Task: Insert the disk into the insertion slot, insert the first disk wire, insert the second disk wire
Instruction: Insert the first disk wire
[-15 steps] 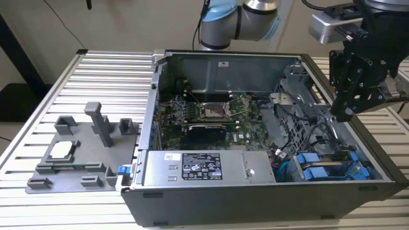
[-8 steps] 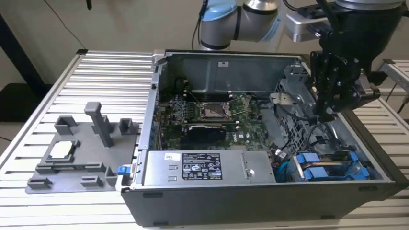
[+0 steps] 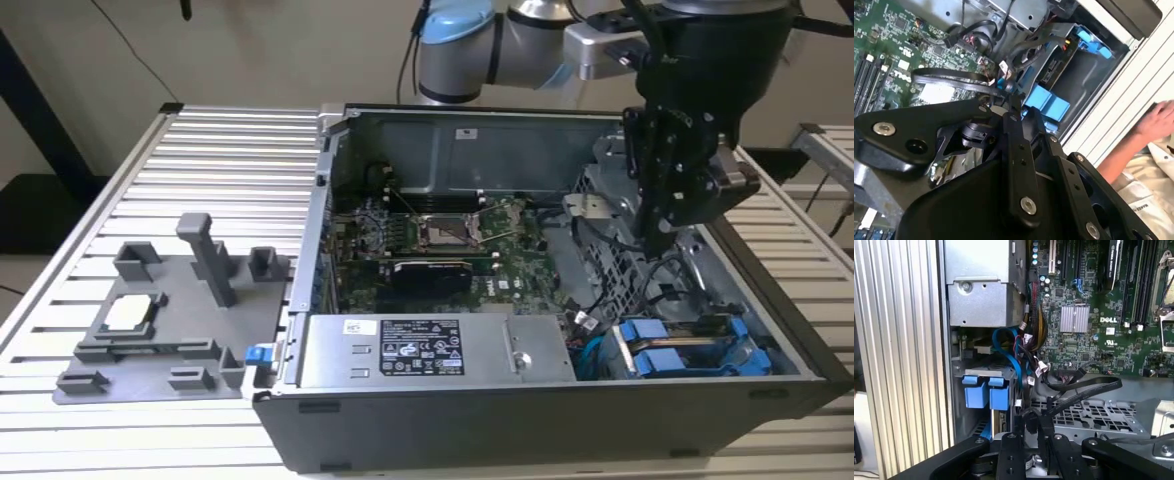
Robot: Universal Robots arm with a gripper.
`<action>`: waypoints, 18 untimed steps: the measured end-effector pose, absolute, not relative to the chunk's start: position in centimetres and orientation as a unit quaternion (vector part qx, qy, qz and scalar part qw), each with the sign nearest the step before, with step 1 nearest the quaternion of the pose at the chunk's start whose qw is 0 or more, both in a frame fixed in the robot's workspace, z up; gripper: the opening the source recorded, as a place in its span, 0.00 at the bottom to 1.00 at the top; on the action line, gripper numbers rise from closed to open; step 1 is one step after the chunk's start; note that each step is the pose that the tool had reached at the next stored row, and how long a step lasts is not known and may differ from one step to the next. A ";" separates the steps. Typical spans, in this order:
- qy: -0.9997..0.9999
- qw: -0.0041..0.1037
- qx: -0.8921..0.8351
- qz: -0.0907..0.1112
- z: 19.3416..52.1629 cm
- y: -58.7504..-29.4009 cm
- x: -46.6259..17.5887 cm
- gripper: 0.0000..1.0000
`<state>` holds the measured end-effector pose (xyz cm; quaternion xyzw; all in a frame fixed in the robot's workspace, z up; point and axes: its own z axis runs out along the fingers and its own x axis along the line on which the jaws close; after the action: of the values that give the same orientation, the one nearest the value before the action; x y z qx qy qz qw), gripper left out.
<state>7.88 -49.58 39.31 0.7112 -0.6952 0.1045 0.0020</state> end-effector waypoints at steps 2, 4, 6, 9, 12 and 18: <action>-0.692 0.007 0.713 0.109 39.2 -49.3 7.8 0.27; -0.688 0.011 0.716 0.114 39.1 -49.2 7.8 0.27; -0.684 0.015 0.719 0.119 39.0 -49.1 7.8 0.27; -0.680 0.018 0.723 0.122 38.7 -49.1 7.8 0.27; -0.678 0.020 0.724 0.124 38.3 -49.1 7.7 0.27; -0.677 0.025 0.724 0.129 38.0 -49.1 7.7 0.27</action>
<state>7.67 -49.08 37.96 0.7241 -0.6770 0.1294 0.0254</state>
